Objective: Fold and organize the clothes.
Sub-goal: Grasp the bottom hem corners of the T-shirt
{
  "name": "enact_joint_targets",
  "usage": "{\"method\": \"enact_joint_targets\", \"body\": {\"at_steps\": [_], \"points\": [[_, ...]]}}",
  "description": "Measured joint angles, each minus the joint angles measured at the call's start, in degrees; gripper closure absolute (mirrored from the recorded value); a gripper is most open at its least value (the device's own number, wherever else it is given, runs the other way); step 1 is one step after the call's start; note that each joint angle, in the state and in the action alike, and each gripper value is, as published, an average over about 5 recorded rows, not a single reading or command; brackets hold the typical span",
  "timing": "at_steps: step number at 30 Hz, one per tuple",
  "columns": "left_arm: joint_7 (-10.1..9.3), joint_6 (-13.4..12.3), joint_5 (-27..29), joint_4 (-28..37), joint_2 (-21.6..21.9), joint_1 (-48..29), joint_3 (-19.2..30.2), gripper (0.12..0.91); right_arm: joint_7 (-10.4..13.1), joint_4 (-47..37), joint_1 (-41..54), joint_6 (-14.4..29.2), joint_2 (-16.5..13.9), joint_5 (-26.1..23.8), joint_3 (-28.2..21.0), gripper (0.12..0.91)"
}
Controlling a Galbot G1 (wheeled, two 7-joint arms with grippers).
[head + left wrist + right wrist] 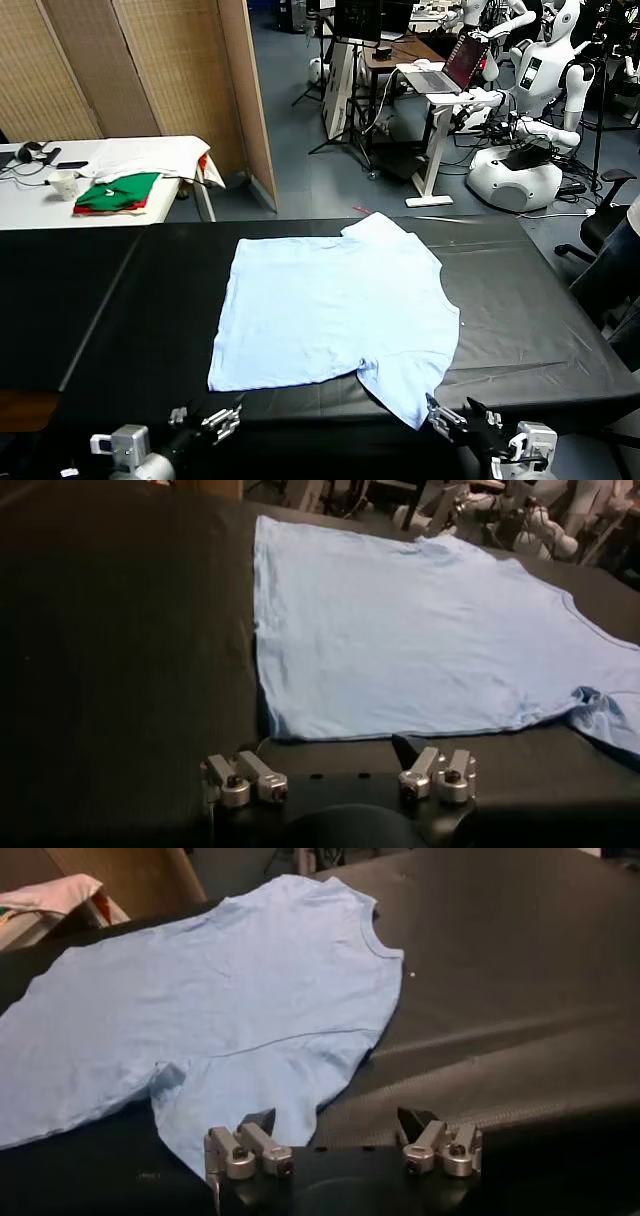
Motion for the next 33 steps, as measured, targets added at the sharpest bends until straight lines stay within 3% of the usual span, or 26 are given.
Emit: {"method": "enact_joint_targets", "body": {"at_steps": [10,13,16,21,25,27,33], "points": [[-0.74,-0.52,1.31,2.12,-0.62,-2.2,-0.63,0.123,-0.24,-1.92,2.03,-0.25,0.82,-3.94,-2.76,0.12],[-1.02,-0.66,1.81,3.02,-1.11,-2.97,-0.14,0.132,-0.38,-2.6,2.26,-0.25,1.08,-4.79,-3.6,0.182],[-1.09,-0.91,2.43,3.71,-1.52,-3.17,0.24,0.229,-0.5,-3.33,2.51,-0.16,1.26,-5.48,-4.32,0.32],[-1.18,-1.24,2.86,4.28,-1.54,-3.18,0.27,0.537,-0.89,-4.06,2.69,0.08,1.35,-6.63,-5.34,0.628],[-1.19,-1.24,3.0,4.46,-1.31,-3.16,0.3,0.779,-1.31,-3.79,2.49,0.28,1.38,-7.21,-5.72,0.832],[-1.19,-1.22,3.09,4.58,-1.26,-3.16,0.39,0.859,-1.27,-3.32,2.15,0.49,1.37,-7.29,-5.7,0.874],[-1.3,-1.12,3.26,4.52,-1.28,-2.86,0.63,0.884,-0.05,-0.36,0.17,0.39,1.14,-7.53,-4.95,0.885]]}}
